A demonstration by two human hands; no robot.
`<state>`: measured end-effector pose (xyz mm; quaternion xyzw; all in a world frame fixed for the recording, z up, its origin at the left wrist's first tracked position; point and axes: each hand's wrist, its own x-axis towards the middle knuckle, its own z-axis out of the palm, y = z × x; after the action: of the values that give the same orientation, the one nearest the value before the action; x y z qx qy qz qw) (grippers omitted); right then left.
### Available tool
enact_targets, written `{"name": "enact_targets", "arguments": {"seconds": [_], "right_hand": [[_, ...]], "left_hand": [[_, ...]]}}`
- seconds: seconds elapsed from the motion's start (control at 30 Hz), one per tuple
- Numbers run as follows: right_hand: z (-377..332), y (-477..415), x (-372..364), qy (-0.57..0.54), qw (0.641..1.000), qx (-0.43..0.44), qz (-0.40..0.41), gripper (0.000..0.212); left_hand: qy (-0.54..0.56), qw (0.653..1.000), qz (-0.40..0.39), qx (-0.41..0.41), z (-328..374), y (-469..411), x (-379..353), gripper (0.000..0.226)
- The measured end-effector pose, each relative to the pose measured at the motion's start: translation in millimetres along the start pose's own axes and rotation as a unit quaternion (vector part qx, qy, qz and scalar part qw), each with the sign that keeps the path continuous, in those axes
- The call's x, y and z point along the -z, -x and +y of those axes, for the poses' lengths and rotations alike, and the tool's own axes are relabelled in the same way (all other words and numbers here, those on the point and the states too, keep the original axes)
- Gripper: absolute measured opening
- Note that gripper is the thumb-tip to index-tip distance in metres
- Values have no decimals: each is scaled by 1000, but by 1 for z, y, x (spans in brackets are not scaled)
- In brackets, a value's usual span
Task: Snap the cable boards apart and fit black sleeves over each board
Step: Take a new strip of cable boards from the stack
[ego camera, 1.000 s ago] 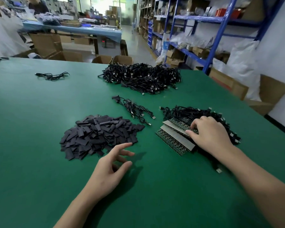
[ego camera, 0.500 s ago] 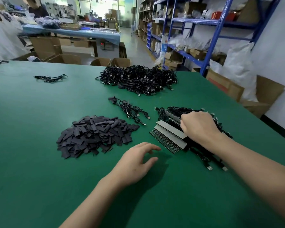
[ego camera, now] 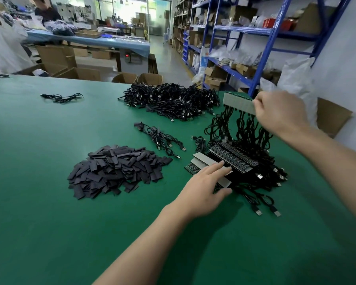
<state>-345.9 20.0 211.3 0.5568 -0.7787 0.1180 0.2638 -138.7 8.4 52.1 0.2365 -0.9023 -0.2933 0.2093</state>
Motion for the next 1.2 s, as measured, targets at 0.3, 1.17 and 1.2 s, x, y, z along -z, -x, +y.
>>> {"name": "enact_targets", "arguments": {"seconds": [0.3,1.17,1.2], "right_hand": [[-33,-1,59,-213,976,-28,15,34],[-98,113,-32,-571,616,-22,-543,27],[-101,113,-41,-563,629,-29,-535,28]], "left_hand": [[112,952,282,-38,41,4,57,47],[332,931,-2,155,-46,142,109,31],[325,930,-3,172,-54,139,106,33]]}}
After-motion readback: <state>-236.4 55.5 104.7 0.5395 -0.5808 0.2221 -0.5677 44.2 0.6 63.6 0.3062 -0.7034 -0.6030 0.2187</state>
